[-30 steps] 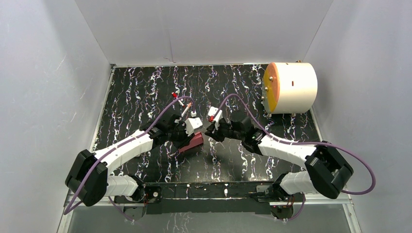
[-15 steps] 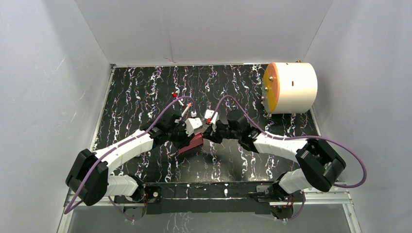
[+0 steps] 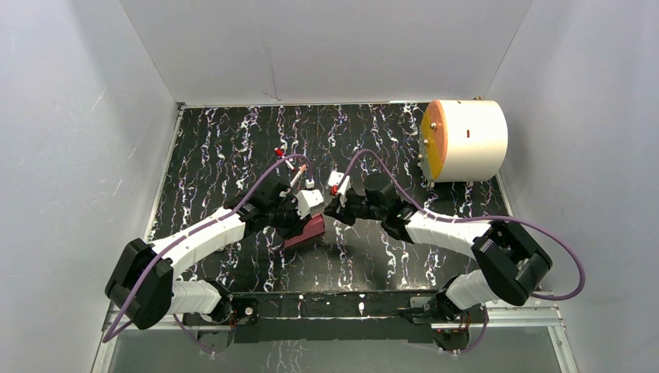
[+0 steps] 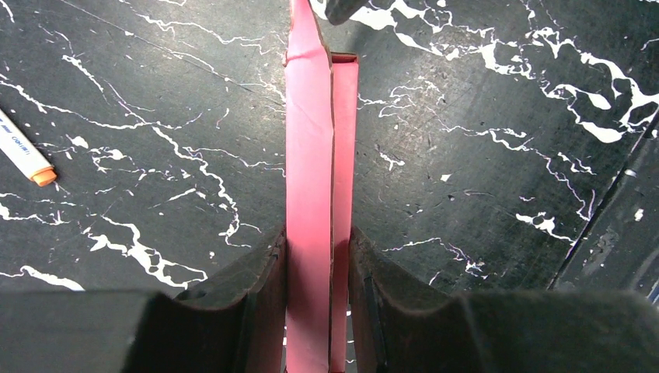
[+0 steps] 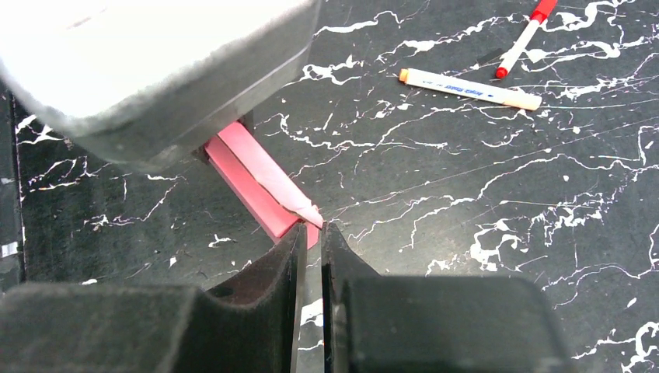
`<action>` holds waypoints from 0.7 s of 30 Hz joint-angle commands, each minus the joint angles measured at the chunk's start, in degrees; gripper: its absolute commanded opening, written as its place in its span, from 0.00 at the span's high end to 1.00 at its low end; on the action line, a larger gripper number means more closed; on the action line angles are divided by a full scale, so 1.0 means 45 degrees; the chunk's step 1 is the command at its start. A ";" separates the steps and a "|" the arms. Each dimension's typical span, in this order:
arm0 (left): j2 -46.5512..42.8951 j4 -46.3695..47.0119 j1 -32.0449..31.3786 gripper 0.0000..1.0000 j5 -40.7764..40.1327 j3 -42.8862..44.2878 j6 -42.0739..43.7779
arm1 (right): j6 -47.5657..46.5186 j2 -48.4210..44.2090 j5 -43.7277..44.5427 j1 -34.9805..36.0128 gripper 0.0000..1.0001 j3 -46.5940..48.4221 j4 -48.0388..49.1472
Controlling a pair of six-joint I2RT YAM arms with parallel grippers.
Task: Fold the paper box
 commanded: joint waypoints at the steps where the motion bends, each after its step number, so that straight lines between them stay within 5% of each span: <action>1: -0.0039 -0.0315 -0.0067 0.93 0.0946 0.0152 0.0121 | 0.0020 0.0145 0.0006 -0.0039 0.79 0.0573 0.0878; 21: 0.0074 -0.0395 -0.0081 0.93 0.0789 0.0184 0.0140 | -0.2848 -0.1174 -0.0881 -0.0432 0.58 -0.0886 0.1137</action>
